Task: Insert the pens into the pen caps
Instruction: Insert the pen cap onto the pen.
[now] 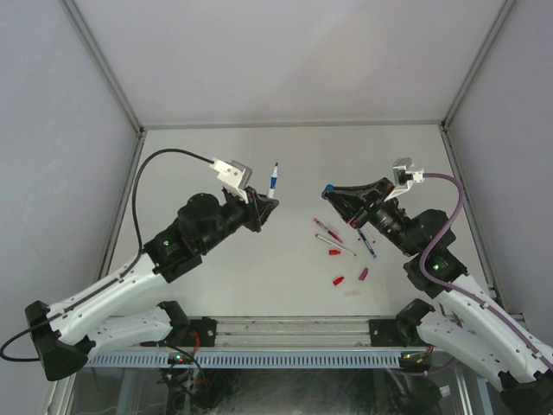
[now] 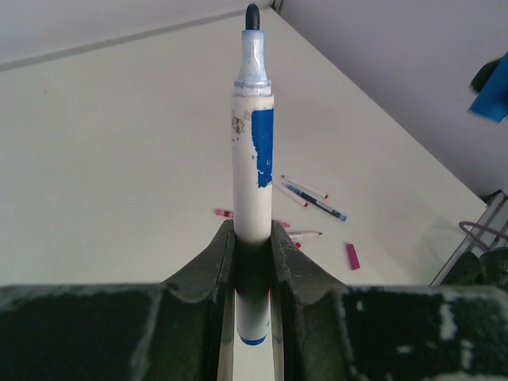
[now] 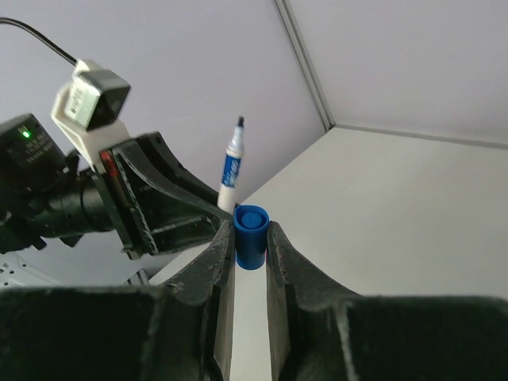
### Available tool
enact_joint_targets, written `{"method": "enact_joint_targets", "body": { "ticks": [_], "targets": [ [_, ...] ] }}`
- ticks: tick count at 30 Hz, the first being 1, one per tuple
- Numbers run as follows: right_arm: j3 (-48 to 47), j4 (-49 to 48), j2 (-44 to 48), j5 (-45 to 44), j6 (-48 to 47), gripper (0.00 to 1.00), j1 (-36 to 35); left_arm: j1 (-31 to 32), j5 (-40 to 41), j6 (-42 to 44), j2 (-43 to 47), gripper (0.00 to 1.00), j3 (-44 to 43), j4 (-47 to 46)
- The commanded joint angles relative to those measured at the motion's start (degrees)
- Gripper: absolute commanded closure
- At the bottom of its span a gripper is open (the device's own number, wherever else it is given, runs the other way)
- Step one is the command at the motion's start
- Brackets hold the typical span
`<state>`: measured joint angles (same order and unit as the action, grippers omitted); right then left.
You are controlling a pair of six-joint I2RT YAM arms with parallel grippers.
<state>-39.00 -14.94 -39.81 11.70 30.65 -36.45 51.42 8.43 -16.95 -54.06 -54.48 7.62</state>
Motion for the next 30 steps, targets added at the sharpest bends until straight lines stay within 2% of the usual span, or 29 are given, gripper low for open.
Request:
{"method": "enact_joint_targets", "body": {
  "ticks": [1,6,15,25,30],
  "targets": [
    [-2.3,0.8,1.1,-0.7,-2.4,1.0,-0.2,0.4,-2.1,0.3,1.5,1.0,7.4,-12.5],
    [-2.3,1.1,0.5,-0.1,-2.3,1.0,-0.3,1.0,-1.9,1.6,3.2,1.0,15.2,-21.3],
    [-2.1,0.8,-0.8,-0.7,-2.2,1.0,-0.4,1.7,-4.9,2.9,0.5,1.0,18.4,-25.6],
    [-0.8,-3.9,-3.5,-0.3,-2.0,1.0,-0.3,2.8,6.2,2.4,1.3,1.0,21.9,-27.2],
    [-0.7,-7.0,-6.4,1.3,-1.1,1.0,0.1,2.8,8.7,2.8,1.3,1.0,21.9,-26.3]
  ]
}}
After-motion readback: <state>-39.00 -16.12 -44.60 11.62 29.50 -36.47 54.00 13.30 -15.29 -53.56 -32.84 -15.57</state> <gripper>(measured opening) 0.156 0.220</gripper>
